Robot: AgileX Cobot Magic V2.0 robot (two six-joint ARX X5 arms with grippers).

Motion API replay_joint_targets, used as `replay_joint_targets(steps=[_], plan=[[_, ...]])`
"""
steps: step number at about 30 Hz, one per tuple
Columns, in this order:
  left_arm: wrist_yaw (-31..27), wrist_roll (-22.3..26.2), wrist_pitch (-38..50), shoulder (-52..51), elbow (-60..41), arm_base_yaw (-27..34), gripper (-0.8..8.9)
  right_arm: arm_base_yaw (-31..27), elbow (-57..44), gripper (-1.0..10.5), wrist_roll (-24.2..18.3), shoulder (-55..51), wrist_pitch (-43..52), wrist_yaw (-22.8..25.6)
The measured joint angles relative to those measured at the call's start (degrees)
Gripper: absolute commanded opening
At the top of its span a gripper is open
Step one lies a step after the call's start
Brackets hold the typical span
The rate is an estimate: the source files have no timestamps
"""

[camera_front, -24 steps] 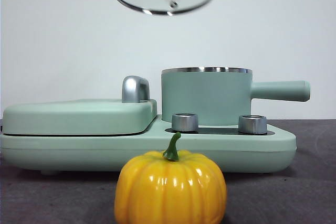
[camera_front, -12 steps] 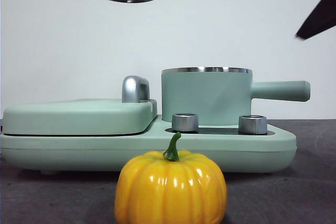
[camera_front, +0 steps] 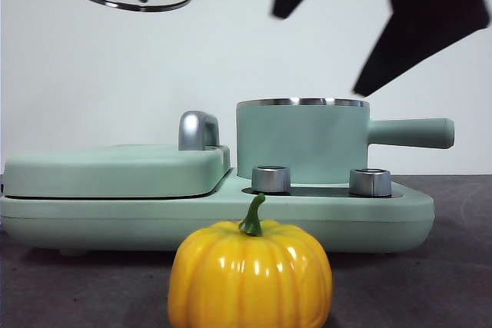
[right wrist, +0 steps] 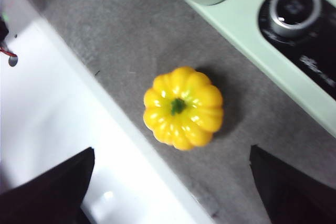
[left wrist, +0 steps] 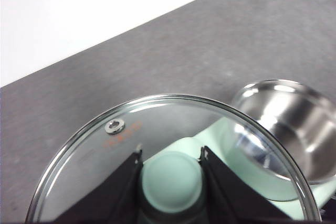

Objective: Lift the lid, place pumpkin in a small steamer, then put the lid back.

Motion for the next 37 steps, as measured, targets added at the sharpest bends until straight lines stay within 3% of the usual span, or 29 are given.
replay_joint_targets(steps=[12,20,37], plan=[[-0.02,-0.02,-0.02,0.00,0.00,6.62,0.24,3.80,6.23,5.5,0.81,15.10,0.02,0.15],[0.00,-0.02,-0.04,0.00,0.00,7.08,0.24,5.97,6.23,5.5,0.85,20.46,-0.04,7.50],[-0.02,-0.02,-0.09,0.00,0.00,7.08,0.24,7.74,6.23,5.5,1.44,26.36,2.82,8.76]])
